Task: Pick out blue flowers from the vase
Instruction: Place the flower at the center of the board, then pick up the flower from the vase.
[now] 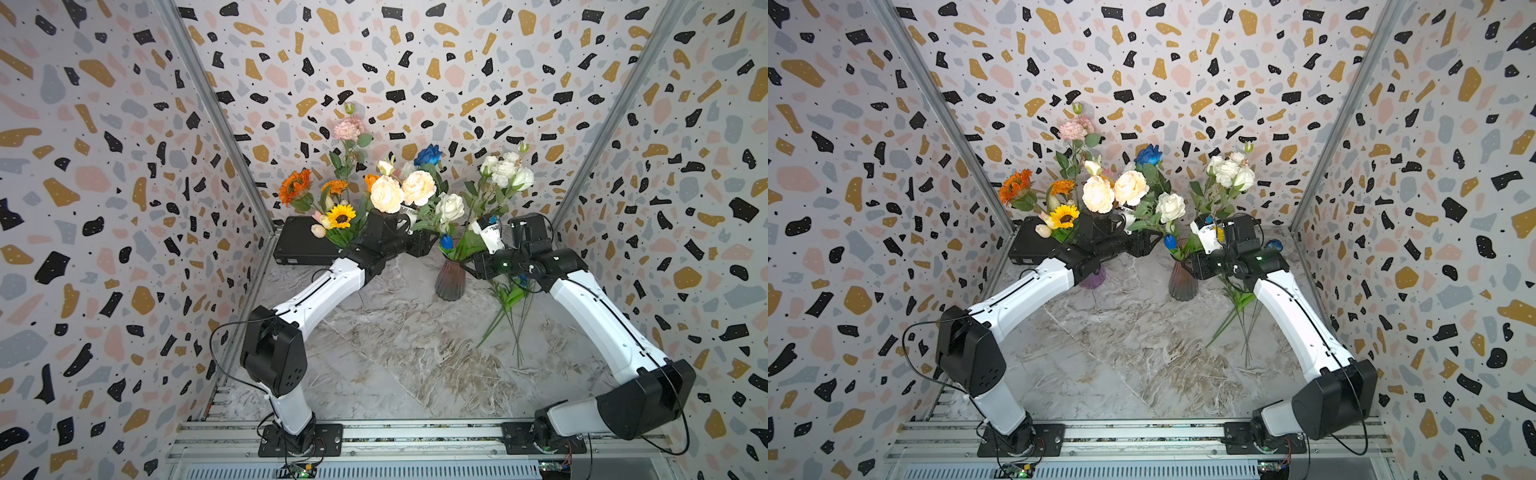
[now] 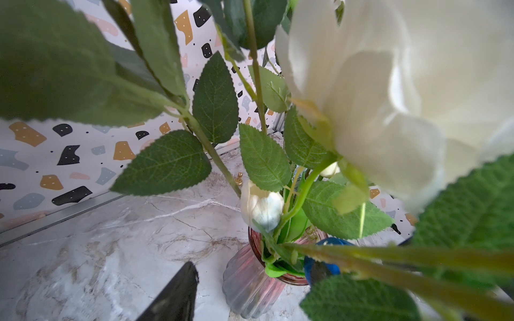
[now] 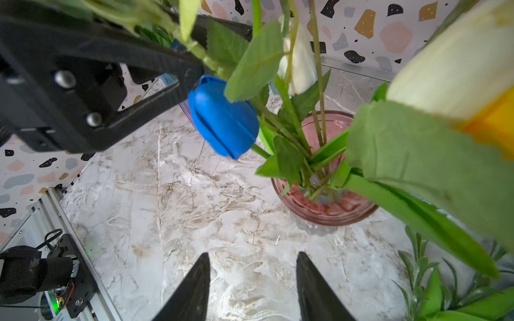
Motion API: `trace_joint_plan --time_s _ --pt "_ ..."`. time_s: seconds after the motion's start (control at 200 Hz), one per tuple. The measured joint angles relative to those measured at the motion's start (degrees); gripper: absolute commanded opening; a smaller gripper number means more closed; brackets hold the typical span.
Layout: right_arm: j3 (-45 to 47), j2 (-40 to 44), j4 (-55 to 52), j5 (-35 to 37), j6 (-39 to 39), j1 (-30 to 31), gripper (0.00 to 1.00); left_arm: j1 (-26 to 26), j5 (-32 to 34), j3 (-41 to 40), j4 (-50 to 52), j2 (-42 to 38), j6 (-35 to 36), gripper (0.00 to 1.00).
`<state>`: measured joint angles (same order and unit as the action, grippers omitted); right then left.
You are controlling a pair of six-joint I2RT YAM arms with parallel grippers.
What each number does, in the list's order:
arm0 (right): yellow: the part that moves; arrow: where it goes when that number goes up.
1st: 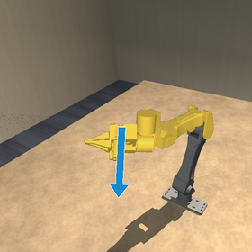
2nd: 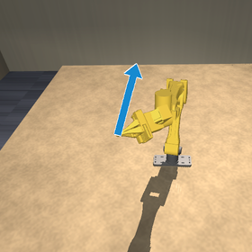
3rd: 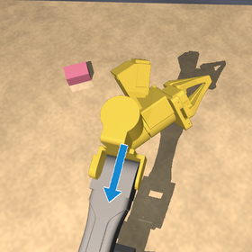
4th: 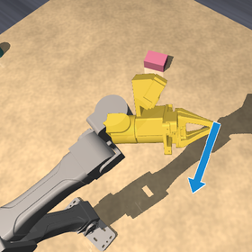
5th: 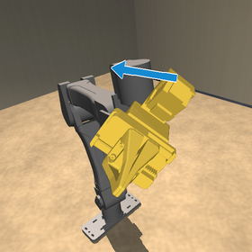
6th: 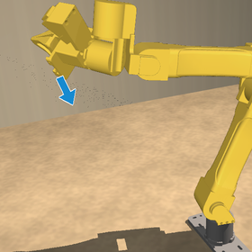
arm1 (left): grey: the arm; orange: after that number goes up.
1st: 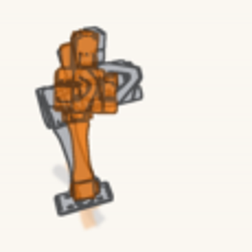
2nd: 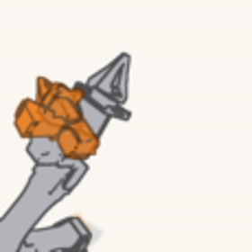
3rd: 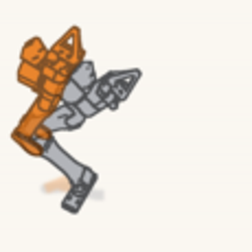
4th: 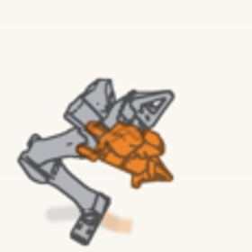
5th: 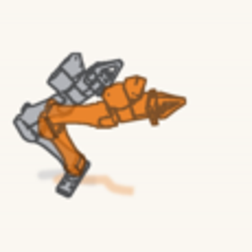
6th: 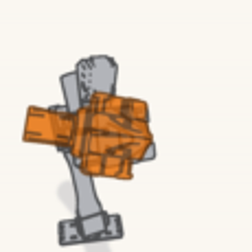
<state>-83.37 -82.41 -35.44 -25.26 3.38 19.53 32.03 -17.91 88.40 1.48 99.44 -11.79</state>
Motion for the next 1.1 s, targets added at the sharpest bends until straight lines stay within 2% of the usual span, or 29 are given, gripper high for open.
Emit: trace_joint_plan --time_s 0.42,0.731,0.791,1.021,1.101 --pt "-5.05 -9.22 4.79 -0.81 -0.20 0.00 0.51 0.00 -0.24 0.15 0.87 0.02 0.04 0.64" --pt "-6.60 -12.09 6.91 -1.40 -0.04 0.00 0.48 0.00 -0.87 0.17 0.98 0.04 0.00 0.64" --pt "-6.60 -12.33 7.41 -1.44 0.11 0.00 0.44 -0.02 -0.94 0.22 1.01 0.07 0.00 0.64" --pt "-6.60 -12.72 8.94 -2.34 0.94 0.00 0.11 -0.07 -1.05 0.26 1.03 0.24 0.02 0.64" --pt "-6.60 -12.72 9.01 -2.43 1.18 0.11 0.09 -0.07 -1.05 0.26 1.03 0.24 0.02 0.64"
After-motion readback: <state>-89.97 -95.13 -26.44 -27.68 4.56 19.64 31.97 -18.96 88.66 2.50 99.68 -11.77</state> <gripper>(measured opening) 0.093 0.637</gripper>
